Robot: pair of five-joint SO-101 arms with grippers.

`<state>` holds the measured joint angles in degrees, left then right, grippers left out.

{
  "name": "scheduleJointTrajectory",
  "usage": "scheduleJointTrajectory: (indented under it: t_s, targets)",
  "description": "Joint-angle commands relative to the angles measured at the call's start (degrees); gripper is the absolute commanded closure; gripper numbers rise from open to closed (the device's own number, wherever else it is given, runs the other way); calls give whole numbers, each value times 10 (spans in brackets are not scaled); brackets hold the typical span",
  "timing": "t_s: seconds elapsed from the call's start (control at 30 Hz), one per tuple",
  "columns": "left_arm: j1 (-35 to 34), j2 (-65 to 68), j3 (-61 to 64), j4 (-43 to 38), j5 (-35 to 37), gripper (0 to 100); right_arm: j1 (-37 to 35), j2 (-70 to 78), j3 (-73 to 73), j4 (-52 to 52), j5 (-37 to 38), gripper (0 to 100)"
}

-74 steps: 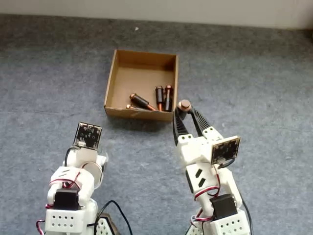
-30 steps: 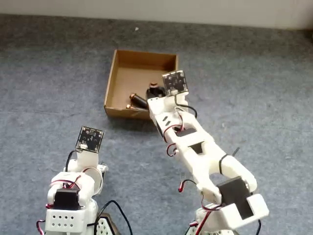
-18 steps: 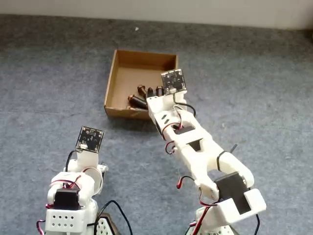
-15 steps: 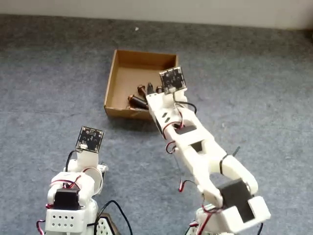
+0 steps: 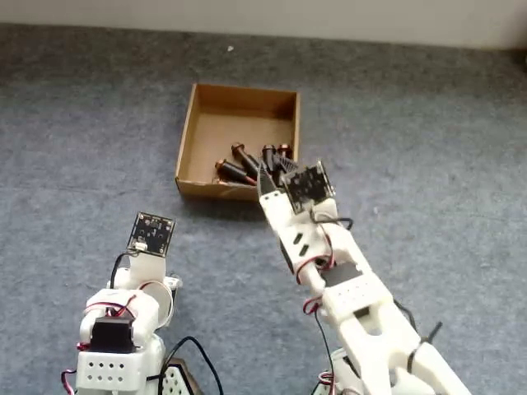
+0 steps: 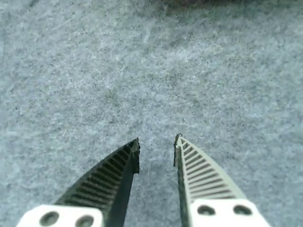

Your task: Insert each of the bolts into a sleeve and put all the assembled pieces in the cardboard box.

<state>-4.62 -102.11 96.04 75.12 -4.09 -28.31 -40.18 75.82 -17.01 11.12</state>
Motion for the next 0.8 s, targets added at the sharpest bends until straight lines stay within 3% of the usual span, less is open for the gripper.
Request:
scheduleJointTrajectory:
  t_s: [0.0,0.37,0.5,0.77]
  targets:
    - [-4,-4,12,3,-6,853,0,-95,36,7,5,958]
    - [-4,-4,12,3,-6,853,37,-310,95,255,0,961]
    - [-4,-4,12,3,-6,853,65,-407,140,332,-62,961]
    - [-4,-4,12,3,-6,853,103,-615,185,540,-105,961]
